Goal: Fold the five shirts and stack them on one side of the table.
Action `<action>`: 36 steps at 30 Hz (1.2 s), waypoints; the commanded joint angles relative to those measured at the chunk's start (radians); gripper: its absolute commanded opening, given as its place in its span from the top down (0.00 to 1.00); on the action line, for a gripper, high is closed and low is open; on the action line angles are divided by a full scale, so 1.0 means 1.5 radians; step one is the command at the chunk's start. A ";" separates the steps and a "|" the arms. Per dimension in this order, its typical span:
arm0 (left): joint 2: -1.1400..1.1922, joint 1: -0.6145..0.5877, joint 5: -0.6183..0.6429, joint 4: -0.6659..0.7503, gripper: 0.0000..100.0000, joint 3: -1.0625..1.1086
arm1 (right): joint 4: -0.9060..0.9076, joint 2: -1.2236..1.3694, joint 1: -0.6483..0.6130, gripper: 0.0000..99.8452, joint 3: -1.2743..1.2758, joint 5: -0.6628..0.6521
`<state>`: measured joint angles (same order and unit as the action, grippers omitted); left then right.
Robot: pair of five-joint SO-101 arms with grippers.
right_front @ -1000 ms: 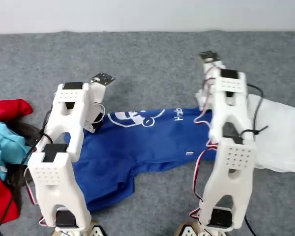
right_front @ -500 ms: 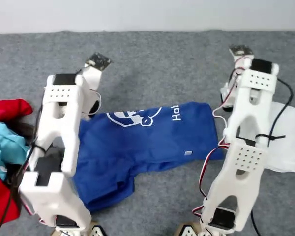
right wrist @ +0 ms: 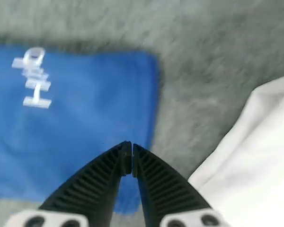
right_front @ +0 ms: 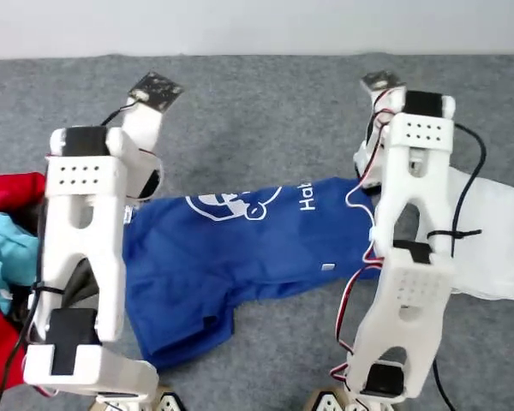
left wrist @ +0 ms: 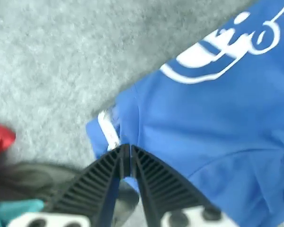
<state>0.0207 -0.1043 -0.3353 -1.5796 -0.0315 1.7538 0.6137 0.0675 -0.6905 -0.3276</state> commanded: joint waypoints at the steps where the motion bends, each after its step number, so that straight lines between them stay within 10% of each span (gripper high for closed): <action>1: -0.042 -0.057 0.005 -0.031 0.99 -0.030 | 0.028 -0.119 -0.023 0.99 0.095 -0.025; 15: -0.107 -0.409 -0.104 -0.030 0.99 -0.028 | 0.017 -0.343 -0.312 0.97 0.373 -0.144; 23: -0.023 -0.530 -0.155 -0.030 0.99 -0.031 | -0.043 -0.342 -0.579 0.76 0.453 -0.145; 36: 0.019 -0.678 -0.236 -0.026 0.99 -0.031 | -0.199 -0.342 -0.820 0.76 0.587 -0.146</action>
<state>0.0545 -1.0940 -0.6728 -1.6195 -0.0361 1.4975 0.1611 -1.1170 0.1765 -0.5393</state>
